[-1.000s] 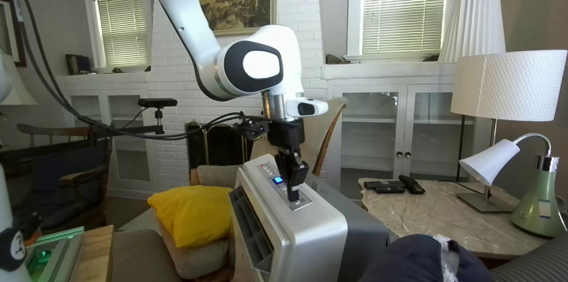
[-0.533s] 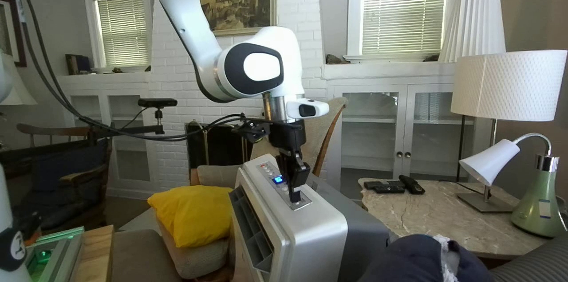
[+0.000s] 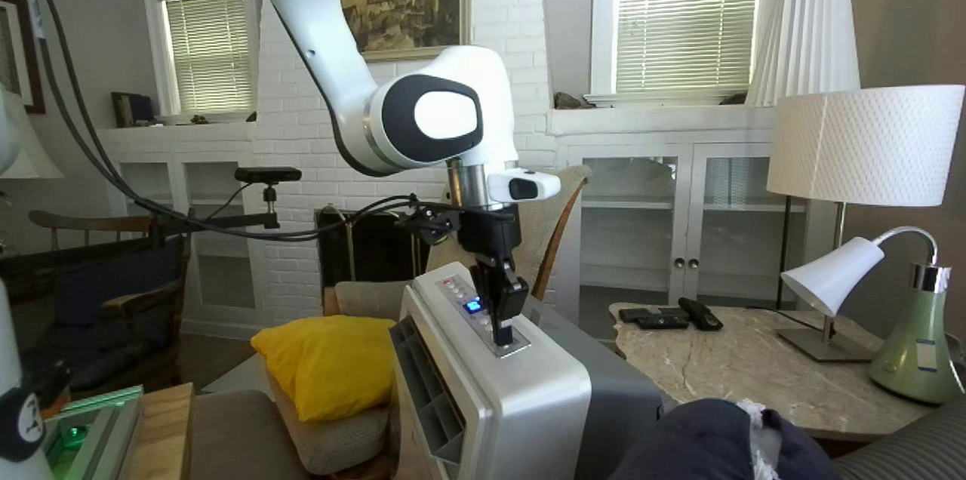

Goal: Press the last button on the air conditioner

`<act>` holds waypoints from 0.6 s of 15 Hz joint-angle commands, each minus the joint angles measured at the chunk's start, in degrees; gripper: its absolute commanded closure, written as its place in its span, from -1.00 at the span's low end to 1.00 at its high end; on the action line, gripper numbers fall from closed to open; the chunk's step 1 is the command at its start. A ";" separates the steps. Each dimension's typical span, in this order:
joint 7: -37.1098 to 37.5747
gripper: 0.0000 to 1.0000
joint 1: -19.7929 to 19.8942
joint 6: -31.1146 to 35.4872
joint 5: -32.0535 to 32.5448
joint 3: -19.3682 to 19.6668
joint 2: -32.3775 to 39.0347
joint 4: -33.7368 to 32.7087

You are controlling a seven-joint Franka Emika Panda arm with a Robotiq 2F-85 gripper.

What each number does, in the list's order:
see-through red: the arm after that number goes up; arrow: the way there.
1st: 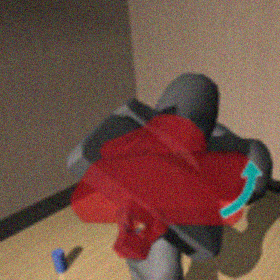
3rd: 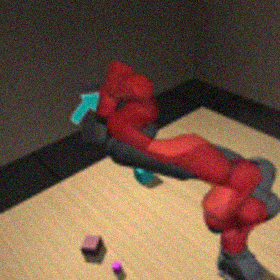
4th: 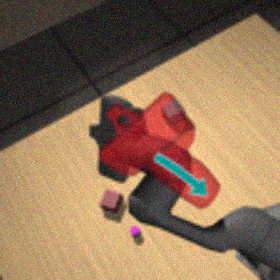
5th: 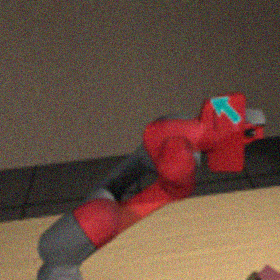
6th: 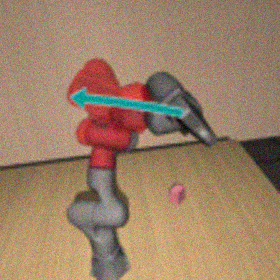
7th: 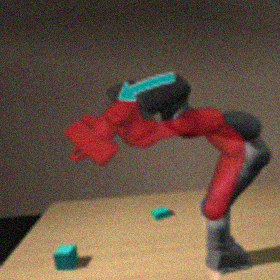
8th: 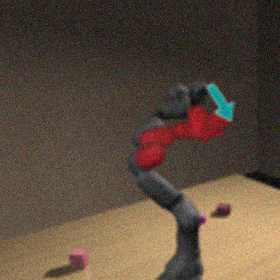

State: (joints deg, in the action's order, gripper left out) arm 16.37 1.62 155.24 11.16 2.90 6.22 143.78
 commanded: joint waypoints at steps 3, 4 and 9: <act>1.32 1.00 -1.04 2.81 4.81 1.77 1.64 0.36; 0.61 1.00 -1.01 2.39 4.33 1.57 1.12 0.50; -3.81 1.00 -0.45 -0.18 0.87 0.75 -2.78 1.98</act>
State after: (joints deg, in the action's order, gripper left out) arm 15.61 0.97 155.42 13.34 3.39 6.13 143.90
